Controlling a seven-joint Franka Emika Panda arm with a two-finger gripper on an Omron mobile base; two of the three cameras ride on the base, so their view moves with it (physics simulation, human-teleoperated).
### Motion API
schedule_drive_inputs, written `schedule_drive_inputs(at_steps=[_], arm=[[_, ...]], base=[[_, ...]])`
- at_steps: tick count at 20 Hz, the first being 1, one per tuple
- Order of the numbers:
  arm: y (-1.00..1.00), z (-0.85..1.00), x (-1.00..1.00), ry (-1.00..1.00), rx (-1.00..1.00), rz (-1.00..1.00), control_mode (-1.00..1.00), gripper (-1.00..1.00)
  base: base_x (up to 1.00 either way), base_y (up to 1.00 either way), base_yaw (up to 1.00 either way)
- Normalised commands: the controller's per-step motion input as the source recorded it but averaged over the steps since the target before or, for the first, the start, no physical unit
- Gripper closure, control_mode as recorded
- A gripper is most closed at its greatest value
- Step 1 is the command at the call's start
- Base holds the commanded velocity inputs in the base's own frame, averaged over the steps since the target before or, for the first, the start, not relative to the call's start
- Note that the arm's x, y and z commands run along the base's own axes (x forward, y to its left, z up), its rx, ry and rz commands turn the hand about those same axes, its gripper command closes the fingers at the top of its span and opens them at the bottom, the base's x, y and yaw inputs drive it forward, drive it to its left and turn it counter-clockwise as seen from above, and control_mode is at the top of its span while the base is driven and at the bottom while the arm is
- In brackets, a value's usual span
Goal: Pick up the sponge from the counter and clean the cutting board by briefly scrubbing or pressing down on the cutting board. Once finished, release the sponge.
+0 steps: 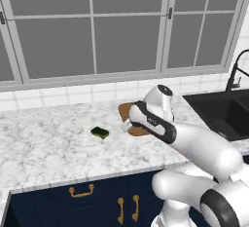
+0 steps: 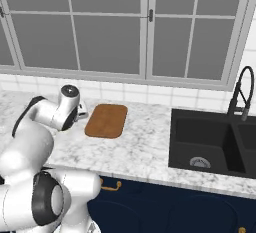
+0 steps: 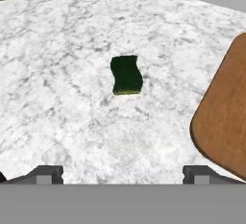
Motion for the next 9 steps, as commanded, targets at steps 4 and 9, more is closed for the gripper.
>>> schedule_drive_inputs(at_steps=[4,9], arm=[[-0.43,0.67,-0.89,0.00,-0.02,-0.14,-1.00,-1.00],[-0.29,0.56,-0.78,0.00,0.00,-0.30,-1.00,-1.00]], base=[[0.00,0.00,0.00],[0.00,0.00,0.00]])
